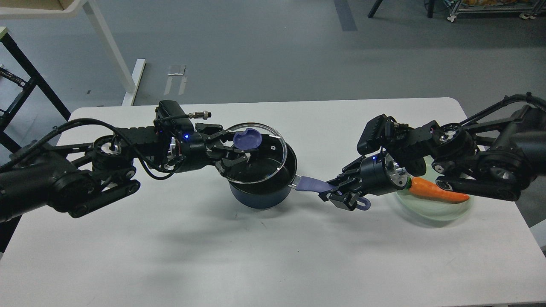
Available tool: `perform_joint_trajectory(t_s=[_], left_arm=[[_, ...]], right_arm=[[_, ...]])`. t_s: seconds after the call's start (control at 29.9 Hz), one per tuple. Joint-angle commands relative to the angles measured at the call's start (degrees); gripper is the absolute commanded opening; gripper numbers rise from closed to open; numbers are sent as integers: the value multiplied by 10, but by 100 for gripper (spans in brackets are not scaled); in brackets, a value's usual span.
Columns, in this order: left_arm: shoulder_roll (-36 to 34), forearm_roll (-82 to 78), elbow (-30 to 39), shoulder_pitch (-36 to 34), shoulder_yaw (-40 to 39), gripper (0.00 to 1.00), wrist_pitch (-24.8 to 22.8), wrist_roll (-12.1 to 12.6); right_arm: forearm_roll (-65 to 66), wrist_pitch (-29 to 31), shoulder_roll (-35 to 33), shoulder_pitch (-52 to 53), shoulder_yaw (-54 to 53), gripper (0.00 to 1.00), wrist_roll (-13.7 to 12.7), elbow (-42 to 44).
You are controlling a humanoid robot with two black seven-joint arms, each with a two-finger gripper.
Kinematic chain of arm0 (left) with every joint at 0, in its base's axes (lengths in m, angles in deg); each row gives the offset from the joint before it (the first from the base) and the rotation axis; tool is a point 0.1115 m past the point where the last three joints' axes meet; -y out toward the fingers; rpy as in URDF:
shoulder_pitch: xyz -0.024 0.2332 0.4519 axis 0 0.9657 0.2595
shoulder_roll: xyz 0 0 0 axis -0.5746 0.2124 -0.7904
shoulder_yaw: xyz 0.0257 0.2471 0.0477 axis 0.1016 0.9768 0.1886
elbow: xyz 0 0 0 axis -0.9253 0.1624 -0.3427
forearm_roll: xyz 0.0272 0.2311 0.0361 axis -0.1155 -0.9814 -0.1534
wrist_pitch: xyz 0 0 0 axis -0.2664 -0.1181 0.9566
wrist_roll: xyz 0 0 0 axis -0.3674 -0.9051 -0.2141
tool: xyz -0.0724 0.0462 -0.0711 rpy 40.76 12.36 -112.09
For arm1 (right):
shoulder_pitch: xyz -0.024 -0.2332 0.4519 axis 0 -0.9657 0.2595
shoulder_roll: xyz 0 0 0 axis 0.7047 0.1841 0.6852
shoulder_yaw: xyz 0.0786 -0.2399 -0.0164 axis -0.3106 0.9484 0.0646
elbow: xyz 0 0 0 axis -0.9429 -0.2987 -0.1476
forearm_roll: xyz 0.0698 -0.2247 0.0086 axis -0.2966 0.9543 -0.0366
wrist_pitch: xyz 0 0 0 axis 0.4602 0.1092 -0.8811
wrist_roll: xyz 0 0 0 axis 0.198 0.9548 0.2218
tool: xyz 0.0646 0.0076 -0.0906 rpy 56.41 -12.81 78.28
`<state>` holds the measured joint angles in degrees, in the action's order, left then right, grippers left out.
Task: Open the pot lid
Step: 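Lift the glass lid off and carry it away from the pot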
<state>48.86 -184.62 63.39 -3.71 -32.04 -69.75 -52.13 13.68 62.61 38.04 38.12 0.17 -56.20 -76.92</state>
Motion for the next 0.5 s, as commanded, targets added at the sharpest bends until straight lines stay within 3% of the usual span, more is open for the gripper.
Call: perform_joint_trajectory(t_s=[0.0,0.27,0.47], left_arm=[[-52,21,14,-11,-1,35,-1,-1],[-177,66,-3,6,12,35,0,-37],[-183,67,-91,71,16,35,28,-49]], right_arm=[[0,0,0,0,0,13,0,0],[0,0,-4,-1,0,13,0,0],[0,0,-8,-3,0,13,0,0]])
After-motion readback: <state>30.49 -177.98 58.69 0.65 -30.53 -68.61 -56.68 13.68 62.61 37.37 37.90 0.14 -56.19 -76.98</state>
